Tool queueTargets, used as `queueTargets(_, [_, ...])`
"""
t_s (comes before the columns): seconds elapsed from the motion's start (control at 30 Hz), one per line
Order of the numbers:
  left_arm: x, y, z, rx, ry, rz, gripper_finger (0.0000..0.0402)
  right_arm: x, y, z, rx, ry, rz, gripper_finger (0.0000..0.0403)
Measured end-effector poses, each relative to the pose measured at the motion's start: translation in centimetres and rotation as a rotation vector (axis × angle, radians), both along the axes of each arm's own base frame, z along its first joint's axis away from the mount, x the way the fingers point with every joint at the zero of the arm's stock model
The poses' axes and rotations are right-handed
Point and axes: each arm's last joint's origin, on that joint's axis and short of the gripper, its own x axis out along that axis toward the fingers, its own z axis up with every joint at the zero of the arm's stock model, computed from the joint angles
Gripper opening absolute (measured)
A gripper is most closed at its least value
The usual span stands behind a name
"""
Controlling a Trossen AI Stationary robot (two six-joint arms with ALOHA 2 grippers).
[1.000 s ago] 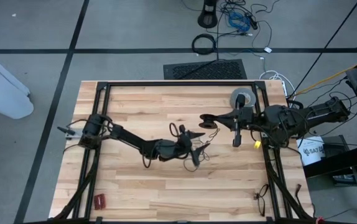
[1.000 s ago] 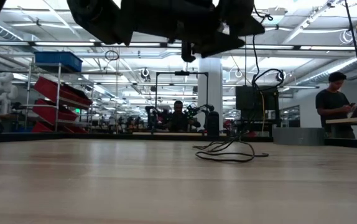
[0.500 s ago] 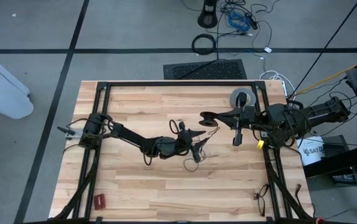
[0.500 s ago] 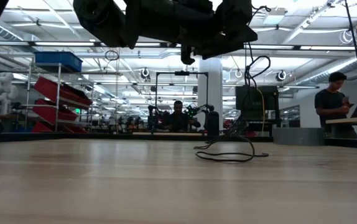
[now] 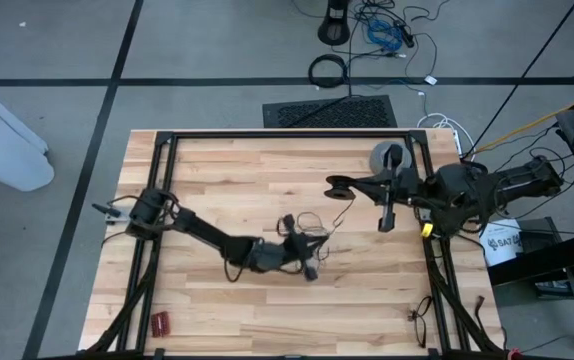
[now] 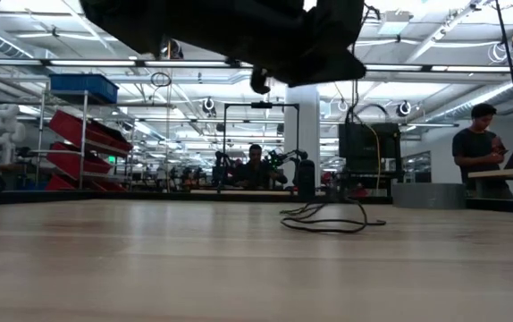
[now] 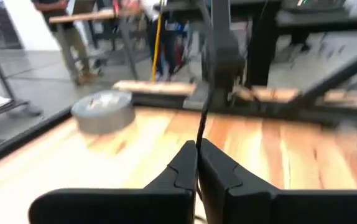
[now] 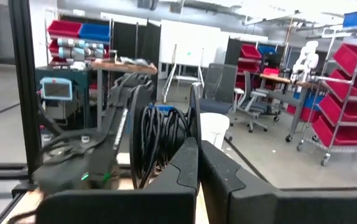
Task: Coil cords
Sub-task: Coil the black wire onto the spool
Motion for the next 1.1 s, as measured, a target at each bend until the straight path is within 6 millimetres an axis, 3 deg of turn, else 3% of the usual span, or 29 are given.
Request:
queueTargets(0.23, [-2.4, -2.8, 0.3, 0.121, 0.195, 0.123, 0.0004, -1.6, -0.4, 1.0, -0.012, -0.062, -0.004, 0.0])
queueTargets(0.4, [-3.9, -2.2, 1.3, 0.105, 0.304, 0.154, 0.0004, -2.1, -0.4, 1.2, -0.019, -0.08, 0.037, 0.0])
queueTargets(0.73, [-7.4, -1.1, 1.4, 0.044, 0.54, 0.248, 0.0013, -2.0, -0.4, 1.0, -0.016, -0.06, 0.049, 0.0])
queueTargets(0.83, [-7.8, -1.4, 2.0, 0.037, 0.55, 0.211, 0.0049, -2.0, -0.3, 1.0, -0.006, -0.064, 0.05, 0.0])
queueTargets(1.1, [-7.8, -1.6, 4.5, 0.027, 0.464, 0.127, 0.0209, -1.4, -0.2, 0.7, 0.001, -0.043, 0.052, 0.0])
